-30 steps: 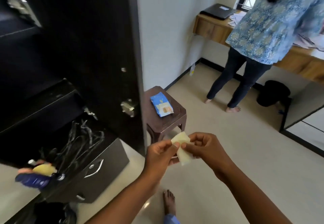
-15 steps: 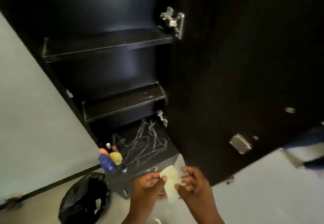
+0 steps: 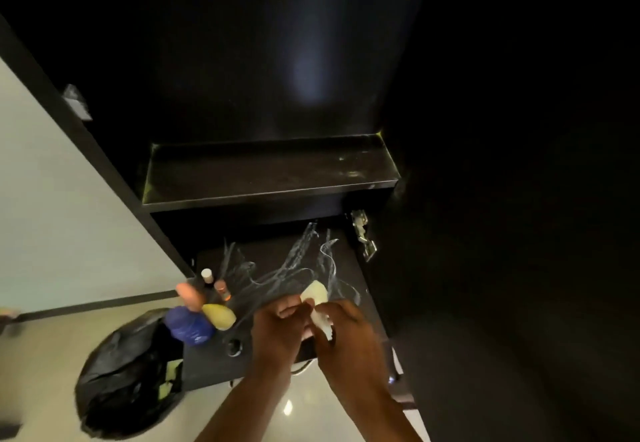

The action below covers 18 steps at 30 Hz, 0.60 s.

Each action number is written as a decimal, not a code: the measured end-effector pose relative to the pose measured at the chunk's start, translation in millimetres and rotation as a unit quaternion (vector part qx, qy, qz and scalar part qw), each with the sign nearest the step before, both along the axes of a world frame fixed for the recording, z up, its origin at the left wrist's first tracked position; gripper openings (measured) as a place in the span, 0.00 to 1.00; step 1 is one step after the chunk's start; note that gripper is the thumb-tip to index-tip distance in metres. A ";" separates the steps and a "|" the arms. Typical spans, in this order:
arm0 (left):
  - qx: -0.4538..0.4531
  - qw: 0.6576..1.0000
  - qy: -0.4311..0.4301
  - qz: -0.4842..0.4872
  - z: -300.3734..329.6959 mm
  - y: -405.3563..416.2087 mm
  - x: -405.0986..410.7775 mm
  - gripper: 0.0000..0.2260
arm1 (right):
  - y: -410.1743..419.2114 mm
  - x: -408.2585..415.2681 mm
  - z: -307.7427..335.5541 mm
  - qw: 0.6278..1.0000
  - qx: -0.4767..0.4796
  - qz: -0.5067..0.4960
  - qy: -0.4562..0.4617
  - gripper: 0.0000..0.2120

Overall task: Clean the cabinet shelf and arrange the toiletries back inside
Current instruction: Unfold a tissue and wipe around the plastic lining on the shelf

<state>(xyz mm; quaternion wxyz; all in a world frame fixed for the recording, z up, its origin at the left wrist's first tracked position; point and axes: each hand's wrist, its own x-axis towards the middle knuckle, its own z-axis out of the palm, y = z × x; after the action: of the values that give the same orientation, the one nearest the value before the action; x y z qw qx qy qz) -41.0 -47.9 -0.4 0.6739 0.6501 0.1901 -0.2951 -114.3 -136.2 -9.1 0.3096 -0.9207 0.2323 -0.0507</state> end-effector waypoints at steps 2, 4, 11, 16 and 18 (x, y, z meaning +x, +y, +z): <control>-0.006 1.000 -0.001 0.006 -6.2 -15.2 10.8 0.03 | -13.9 10.8 -10.4 0.999 0.036 -0.024 -0.013 0.11; 0.008 1.000 -0.022 0.006 -9.8 -25.4 21.8 0.09 | -25.9 23.8 -18.0 0.998 0.019 -0.042 -0.036 0.10; 0.318 0.842 -0.325 -0.290 -23.3 -5.6 -2.7 0.26 | -51.3 97.7 -31.8 0.973 0.084 -0.188 -0.105 0.07; 0.452 0.703 -0.376 -0.399 -55.7 12.5 0.4 0.44 | -49.9 133.2 -39.8 0.990 -0.106 -0.074 -0.058 0.10; 0.466 0.701 -0.365 -0.398 -62.7 11.1 13.0 0.41 | -45.1 136.7 -45.9 0.985 -0.172 -0.001 0.026 0.11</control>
<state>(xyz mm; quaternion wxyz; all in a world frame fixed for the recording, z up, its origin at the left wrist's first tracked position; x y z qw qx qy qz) -27.9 -36.8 -63.1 0.1210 0.9530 -0.2343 -0.1491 22.4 -181.3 -55.0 0.1401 -0.9611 0.2285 -0.0666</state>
